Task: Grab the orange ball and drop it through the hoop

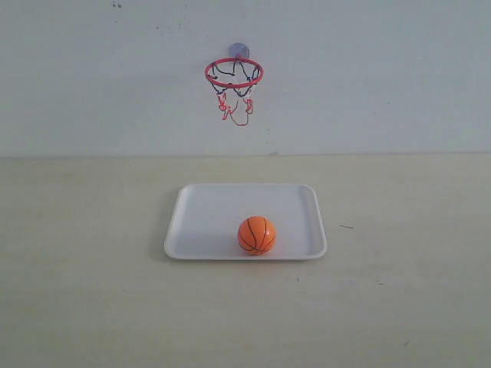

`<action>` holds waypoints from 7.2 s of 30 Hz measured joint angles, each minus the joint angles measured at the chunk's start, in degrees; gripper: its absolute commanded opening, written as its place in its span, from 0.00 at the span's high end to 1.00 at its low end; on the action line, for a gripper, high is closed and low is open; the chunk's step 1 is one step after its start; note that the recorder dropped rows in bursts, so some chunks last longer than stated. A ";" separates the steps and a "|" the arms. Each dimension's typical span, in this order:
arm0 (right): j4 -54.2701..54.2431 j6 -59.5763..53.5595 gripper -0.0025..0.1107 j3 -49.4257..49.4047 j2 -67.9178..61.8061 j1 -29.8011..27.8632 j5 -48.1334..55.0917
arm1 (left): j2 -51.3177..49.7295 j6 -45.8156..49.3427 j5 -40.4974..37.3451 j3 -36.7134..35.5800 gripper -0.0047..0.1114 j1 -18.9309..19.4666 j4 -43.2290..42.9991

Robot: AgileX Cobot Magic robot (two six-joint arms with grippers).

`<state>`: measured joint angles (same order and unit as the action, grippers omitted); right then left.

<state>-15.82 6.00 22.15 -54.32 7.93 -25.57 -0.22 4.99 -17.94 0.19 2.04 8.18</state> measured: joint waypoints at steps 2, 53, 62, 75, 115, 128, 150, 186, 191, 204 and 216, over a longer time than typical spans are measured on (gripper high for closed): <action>4.73 4.26 0.98 0.00 -2.93 0.00 -0.78 | 0.00 0.00 0.00 0.00 0.92 0.00 0.00; -19.67 -38.12 0.23 52.80 -52.29 12.39 67.17 | 0.00 0.00 0.00 0.00 0.92 0.00 0.00; -21.10 -35.51 0.19 53.05 -57.77 17.75 56.09 | 0.00 0.00 0.00 0.00 0.92 0.00 0.00; -22.07 -30.73 0.19 57.09 -63.45 18.42 52.41 | 0.00 0.00 0.00 0.00 0.92 0.00 0.00; -21.04 -27.55 0.98 62.81 -68.41 18.47 54.43 | 0.00 0.00 0.00 0.00 0.92 0.00 0.00; -28.03 -34.40 0.98 63.50 -64.09 5.27 51.20 | 0.00 0.00 0.00 0.00 0.92 0.00 0.00; -65.50 -76.16 0.98 117.77 -89.99 2.45 67.93 | 0.00 0.00 0.00 0.00 0.92 0.00 0.00; -65.75 -85.29 0.17 118.78 -90.34 6.89 58.47 | 0.00 0.00 0.00 0.00 0.92 0.00 0.00; -65.78 -83.67 0.12 118.78 -90.34 6.93 57.70 | 0.00 0.00 0.00 0.00 0.92 0.00 0.00; -65.88 -81.58 0.12 118.78 -90.34 6.93 56.34 | 0.00 0.00 0.00 0.00 0.92 0.00 0.00; -65.12 -64.44 0.96 118.78 -90.34 5.85 58.47 | 0.00 0.00 0.00 0.00 0.92 0.00 0.00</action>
<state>-80.94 -58.43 140.93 -144.66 13.78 32.90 -0.22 4.99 -17.94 0.19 2.04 8.18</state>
